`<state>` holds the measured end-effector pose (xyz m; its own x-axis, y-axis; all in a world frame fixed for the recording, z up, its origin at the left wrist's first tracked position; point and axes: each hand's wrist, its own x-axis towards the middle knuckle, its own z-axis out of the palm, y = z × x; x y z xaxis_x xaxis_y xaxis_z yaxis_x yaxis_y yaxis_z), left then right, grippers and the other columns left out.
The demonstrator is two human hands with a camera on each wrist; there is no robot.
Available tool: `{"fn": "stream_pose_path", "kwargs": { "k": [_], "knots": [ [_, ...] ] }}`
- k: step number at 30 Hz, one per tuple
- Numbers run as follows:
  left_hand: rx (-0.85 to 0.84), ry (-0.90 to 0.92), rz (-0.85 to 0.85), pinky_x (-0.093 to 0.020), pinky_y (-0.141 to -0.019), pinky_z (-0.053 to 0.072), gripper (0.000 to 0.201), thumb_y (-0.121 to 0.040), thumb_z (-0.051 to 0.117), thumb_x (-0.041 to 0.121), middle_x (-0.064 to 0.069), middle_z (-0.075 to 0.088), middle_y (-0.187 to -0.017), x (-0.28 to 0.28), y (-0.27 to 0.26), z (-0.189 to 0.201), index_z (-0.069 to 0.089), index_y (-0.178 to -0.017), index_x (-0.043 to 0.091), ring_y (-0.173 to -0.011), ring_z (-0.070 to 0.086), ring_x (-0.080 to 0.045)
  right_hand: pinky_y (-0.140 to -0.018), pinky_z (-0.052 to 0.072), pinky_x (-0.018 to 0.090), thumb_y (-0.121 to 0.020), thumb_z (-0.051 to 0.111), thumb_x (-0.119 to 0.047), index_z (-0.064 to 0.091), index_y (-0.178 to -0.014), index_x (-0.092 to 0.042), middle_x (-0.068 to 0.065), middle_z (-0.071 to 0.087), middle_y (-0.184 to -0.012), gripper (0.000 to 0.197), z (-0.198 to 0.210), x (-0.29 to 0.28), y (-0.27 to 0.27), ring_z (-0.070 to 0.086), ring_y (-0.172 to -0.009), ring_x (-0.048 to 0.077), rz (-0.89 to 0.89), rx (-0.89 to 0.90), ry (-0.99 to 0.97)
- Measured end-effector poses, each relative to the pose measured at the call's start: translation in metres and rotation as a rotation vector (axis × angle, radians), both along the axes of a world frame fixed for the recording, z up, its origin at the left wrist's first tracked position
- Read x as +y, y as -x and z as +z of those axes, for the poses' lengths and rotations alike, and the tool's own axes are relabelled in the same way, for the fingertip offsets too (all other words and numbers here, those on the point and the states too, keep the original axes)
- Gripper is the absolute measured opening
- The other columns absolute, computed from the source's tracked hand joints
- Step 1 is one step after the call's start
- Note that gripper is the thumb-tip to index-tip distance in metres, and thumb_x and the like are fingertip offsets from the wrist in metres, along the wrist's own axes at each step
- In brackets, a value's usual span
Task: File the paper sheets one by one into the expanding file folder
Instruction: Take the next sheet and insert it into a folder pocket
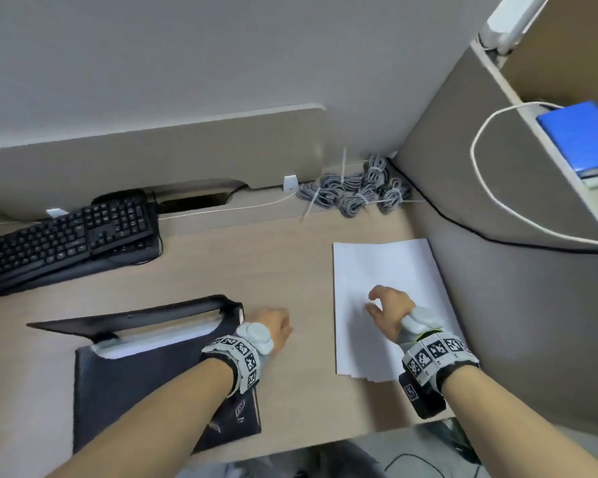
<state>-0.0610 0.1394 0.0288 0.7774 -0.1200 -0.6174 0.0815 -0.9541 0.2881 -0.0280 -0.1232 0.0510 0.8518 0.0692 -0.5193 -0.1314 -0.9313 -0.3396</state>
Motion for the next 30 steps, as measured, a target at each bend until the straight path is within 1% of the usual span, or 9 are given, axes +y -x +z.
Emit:
{"fn": "stream_pose_path", "kwargs": {
  "k": [4,7,11,15,17,20,24,27,30],
  "knots": [
    [0.048,0.046,0.106,-0.03,-0.067,0.048,0.016,-0.093,0.051,0.031,-0.001,0.066,-0.092,-0.039,-0.016,-0.017,0.058,-0.099,0.018,-0.078,0.059,-0.019,-0.081,0.043,0.029,-0.092,0.05,-0.024,0.056,-0.108,-0.013,0.011,0.062,-0.116,0.021,-0.019,-0.044,0.0,0.057,-0.098,0.028,-0.01,0.014,-0.03],
    [0.149,0.03,0.166,-0.03,-0.079,0.049,0.024,-0.094,0.049,0.027,-0.001,0.064,-0.105,-0.064,-0.028,-0.021,0.054,-0.113,0.014,-0.092,0.062,-0.022,-0.089,0.047,0.037,-0.089,0.054,-0.021,0.059,-0.111,-0.006,0.014,0.062,-0.116,0.027,-0.035,-0.071,0.002,0.058,-0.104,0.032,-0.06,-0.019,-0.063],
    [0.23,0.067,0.353,-0.031,-0.08,0.049,0.032,-0.091,0.052,0.032,-0.006,0.068,-0.109,-0.084,-0.036,-0.037,0.06,-0.115,0.012,-0.093,0.064,-0.024,-0.075,0.05,0.038,-0.087,0.048,-0.025,0.059,-0.102,-0.008,0.011,0.065,-0.097,0.025,-0.051,-0.086,0.008,0.058,-0.094,0.034,-0.003,-0.017,-0.009],
    [0.215,0.217,0.635,-0.022,-0.052,0.043,0.034,-0.089,0.062,0.03,-0.004,0.065,-0.076,-0.099,-0.031,-0.048,0.066,-0.101,-0.001,-0.061,0.057,-0.015,-0.067,0.042,0.034,-0.088,0.044,-0.029,0.052,-0.087,-0.016,0.006,0.058,-0.088,0.016,-0.059,-0.077,0.014,0.051,-0.088,0.03,0.034,0.033,-0.026],
    [0.245,0.257,0.767,-0.023,-0.059,0.049,0.053,-0.074,0.069,0.04,-0.006,0.065,-0.079,-0.099,-0.029,-0.055,0.062,-0.104,-0.003,-0.068,0.063,-0.021,-0.066,0.039,0.034,-0.085,0.041,-0.032,0.044,-0.076,-0.018,0.003,0.053,-0.081,0.016,-0.062,-0.072,0.016,0.047,-0.083,0.029,0.034,0.056,-0.086],
    [0.28,0.337,0.851,-0.042,-0.076,0.059,0.063,-0.052,0.069,0.045,-0.006,0.073,-0.089,-0.094,-0.03,-0.071,0.068,-0.102,0.005,-0.08,0.071,-0.029,-0.081,0.048,0.042,-0.086,0.048,-0.033,0.055,-0.1,-0.009,0.006,0.063,-0.1,0.028,-0.063,-0.078,0.018,0.053,-0.101,0.031,-0.037,0.044,-0.157],
    [0.301,0.332,0.785,-0.033,-0.072,0.056,0.043,-0.067,0.064,0.04,-0.008,0.073,-0.091,-0.093,-0.034,-0.065,0.068,-0.096,0.008,-0.083,0.07,-0.029,-0.101,0.04,0.04,-0.09,0.057,-0.026,0.053,-0.126,-0.006,0.012,0.057,-0.128,0.041,-0.066,-0.103,0.022,0.047,-0.122,0.032,-0.146,-0.014,-0.078],
    [0.301,0.364,0.783,-0.043,-0.082,0.058,0.049,-0.059,0.063,0.047,-0.005,0.075,-0.088,-0.091,-0.035,-0.075,0.071,-0.092,0.012,-0.082,0.071,-0.027,-0.101,0.039,0.041,-0.091,0.055,-0.027,0.05,-0.126,-0.006,0.012,0.056,-0.129,0.041,-0.069,-0.104,0.026,0.046,-0.122,0.032,-0.137,0.008,-0.044],
    [0.313,0.411,0.821,-0.041,-0.084,0.056,0.033,-0.076,0.067,0.03,-0.011,0.073,-0.095,-0.095,-0.037,-0.065,0.069,-0.096,0.004,-0.089,0.069,-0.032,-0.093,0.045,0.043,-0.091,0.052,-0.032,0.048,-0.125,-0.012,0.006,0.058,-0.124,0.04,-0.067,-0.093,0.028,0.047,-0.116,0.031,-0.097,0.025,-0.037]
  ]
}}
